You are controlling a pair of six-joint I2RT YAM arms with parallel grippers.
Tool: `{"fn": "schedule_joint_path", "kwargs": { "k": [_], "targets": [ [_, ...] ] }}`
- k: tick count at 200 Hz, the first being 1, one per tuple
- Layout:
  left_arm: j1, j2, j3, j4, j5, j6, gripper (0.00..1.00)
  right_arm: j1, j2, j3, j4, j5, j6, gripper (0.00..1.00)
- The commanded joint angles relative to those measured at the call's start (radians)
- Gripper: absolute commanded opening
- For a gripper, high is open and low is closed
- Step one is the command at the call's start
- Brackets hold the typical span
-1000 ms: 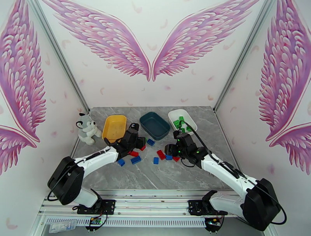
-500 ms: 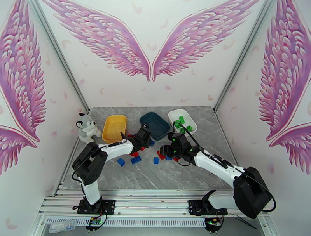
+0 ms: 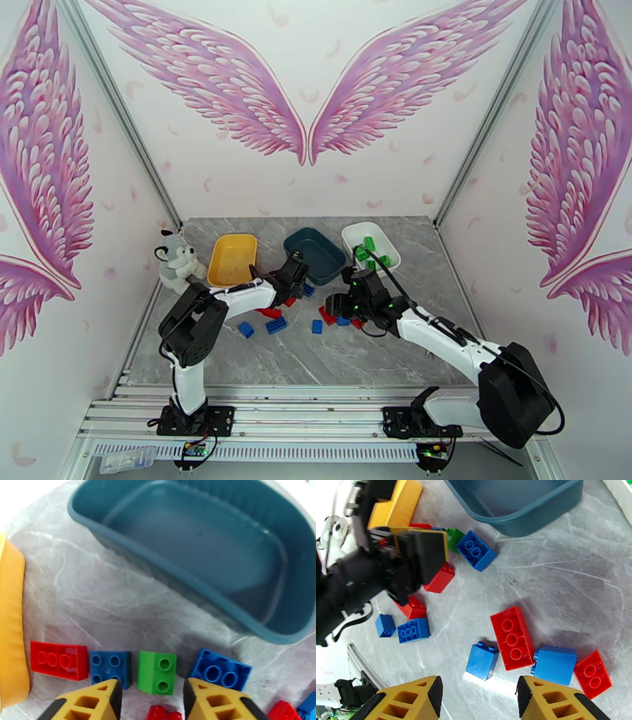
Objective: Sort the legos into containers by color
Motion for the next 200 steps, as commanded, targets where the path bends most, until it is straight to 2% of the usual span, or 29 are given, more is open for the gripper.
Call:
{"fn": "schedule_joint_path", "kwargs": {
  "k": [1, 126, 200],
  "targets": [
    [0.009, 0.029, 0.048, -0.012, -0.003, 0.009, 0.46, 0.006, -0.026, 0.003, -0.014, 0.020, -0.007, 0.57],
    [0.025, 0.109, 0.122, -0.042, -0.001, 0.017, 0.44, 0.006, -0.033, 0.005, -0.021, 0.017, -0.009, 0.57],
    [0.017, 0.085, 0.077, -0.007, 0.007, 0.006, 0.40, 0.005, -0.032, 0.007, -0.022, 0.014, -0.010, 0.57]
  ]
}}
